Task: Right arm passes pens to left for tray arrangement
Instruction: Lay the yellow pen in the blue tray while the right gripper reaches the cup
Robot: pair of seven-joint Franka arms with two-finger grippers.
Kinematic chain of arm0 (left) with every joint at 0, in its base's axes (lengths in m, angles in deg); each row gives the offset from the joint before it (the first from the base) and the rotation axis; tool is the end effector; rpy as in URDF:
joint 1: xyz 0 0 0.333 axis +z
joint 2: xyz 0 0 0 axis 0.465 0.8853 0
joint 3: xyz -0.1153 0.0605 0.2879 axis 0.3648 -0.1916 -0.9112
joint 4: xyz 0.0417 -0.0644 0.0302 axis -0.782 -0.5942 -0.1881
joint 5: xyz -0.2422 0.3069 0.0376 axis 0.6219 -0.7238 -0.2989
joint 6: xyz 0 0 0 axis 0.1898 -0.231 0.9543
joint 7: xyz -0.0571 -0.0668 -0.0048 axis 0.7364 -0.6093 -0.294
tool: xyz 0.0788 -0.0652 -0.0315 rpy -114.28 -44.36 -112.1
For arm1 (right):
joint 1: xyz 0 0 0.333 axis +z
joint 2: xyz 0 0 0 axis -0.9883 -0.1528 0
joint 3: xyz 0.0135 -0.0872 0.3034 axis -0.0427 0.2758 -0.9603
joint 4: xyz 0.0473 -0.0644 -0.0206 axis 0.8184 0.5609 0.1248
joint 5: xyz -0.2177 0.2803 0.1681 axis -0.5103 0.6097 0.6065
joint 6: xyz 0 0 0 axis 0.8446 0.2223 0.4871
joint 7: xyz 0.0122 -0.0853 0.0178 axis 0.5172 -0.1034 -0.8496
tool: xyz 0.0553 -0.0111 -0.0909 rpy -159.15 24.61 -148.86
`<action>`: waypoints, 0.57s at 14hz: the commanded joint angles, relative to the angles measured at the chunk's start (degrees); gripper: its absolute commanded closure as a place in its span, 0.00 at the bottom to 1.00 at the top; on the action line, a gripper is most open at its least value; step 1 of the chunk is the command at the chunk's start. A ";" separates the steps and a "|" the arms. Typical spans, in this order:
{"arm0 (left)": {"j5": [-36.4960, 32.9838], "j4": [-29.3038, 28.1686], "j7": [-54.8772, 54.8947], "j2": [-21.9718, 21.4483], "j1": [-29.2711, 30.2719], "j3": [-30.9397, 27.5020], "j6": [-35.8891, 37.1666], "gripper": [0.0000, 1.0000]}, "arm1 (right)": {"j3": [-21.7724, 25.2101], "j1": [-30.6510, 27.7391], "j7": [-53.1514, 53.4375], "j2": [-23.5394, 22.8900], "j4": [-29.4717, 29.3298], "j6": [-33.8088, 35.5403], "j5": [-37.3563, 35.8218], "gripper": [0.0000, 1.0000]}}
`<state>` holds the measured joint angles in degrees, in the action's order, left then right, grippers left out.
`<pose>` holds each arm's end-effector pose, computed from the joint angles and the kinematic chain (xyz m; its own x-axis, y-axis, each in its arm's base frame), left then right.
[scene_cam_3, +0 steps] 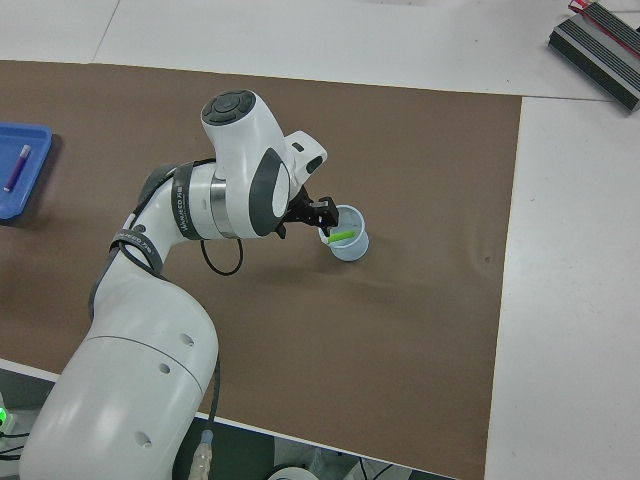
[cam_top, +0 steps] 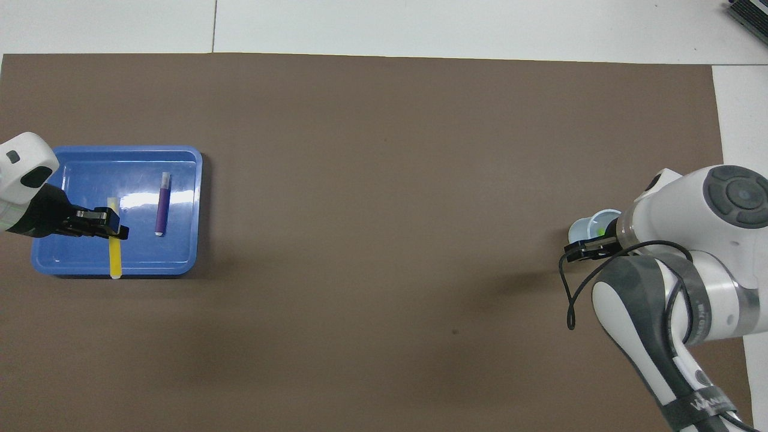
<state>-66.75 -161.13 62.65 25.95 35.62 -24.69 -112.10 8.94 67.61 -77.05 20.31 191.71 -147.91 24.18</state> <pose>0.5467 0.0340 0.4582 0.9897 -0.0701 -0.1247 -0.0400 -0.9725 0.2296 0.5088 0.0324 0.4126 0.9846 0.1412 -0.1033 0.1503 -0.9849 0.0858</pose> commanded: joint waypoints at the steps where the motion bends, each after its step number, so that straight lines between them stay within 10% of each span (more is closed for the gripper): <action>1: -3.29 -0.42 2.21 1.89 1.49 0.51 -3.36 1.00 | -0.76 -3.09 -3.98 1.61 3.14 -3.01 -1.05 0.10; 8: -6.46 -0.33 7.05 8.30 4.66 0.42 -10.92 1.00 | -0.76 -3.98 -4.51 1.34 4.99 -5.65 -1.14 0.23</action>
<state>-71.60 -161.30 68.40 32.72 38.96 -24.74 -120.40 8.92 65.06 -80.55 20.32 194.78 -152.05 24.06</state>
